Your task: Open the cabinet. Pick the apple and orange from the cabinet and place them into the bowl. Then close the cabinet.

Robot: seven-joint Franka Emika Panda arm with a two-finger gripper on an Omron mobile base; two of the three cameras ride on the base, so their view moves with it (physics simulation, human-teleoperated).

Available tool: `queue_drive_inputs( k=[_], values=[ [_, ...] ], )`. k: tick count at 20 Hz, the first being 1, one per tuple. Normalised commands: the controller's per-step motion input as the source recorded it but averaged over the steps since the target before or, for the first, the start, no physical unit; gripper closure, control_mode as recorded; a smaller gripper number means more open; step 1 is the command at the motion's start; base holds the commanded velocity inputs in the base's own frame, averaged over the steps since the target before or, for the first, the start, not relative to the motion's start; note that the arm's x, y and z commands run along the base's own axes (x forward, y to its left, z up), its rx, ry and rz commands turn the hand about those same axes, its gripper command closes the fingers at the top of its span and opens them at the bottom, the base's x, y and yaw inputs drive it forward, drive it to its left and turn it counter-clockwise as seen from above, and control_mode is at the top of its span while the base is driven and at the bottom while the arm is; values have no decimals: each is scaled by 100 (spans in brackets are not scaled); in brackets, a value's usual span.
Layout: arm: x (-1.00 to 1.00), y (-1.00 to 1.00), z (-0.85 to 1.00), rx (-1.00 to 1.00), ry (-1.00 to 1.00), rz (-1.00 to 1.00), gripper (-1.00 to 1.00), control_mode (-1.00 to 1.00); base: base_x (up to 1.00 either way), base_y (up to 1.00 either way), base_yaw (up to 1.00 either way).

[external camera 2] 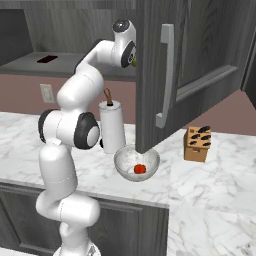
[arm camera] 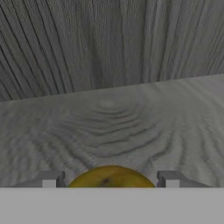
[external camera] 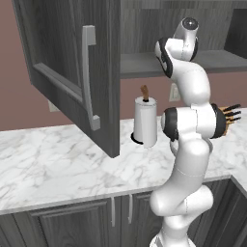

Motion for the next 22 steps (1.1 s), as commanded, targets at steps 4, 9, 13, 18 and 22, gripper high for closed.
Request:
queue_drive_inputs(
  k=[4,9,13,18,22],
  values=[
    [2,0,-34,0,0,0,100,-100,0,0,0],
    [0,-2,-21,0,0,0,100,-100,0,0,0],
    [-2,0,-49,0,-8,0,100,-100,0,0,0],
    [-37,0,-14,0,-16,0,100,-100,0,0,0],
    [-60,0,0,0,-15,0,100,-100,0,0,0]
  ],
)
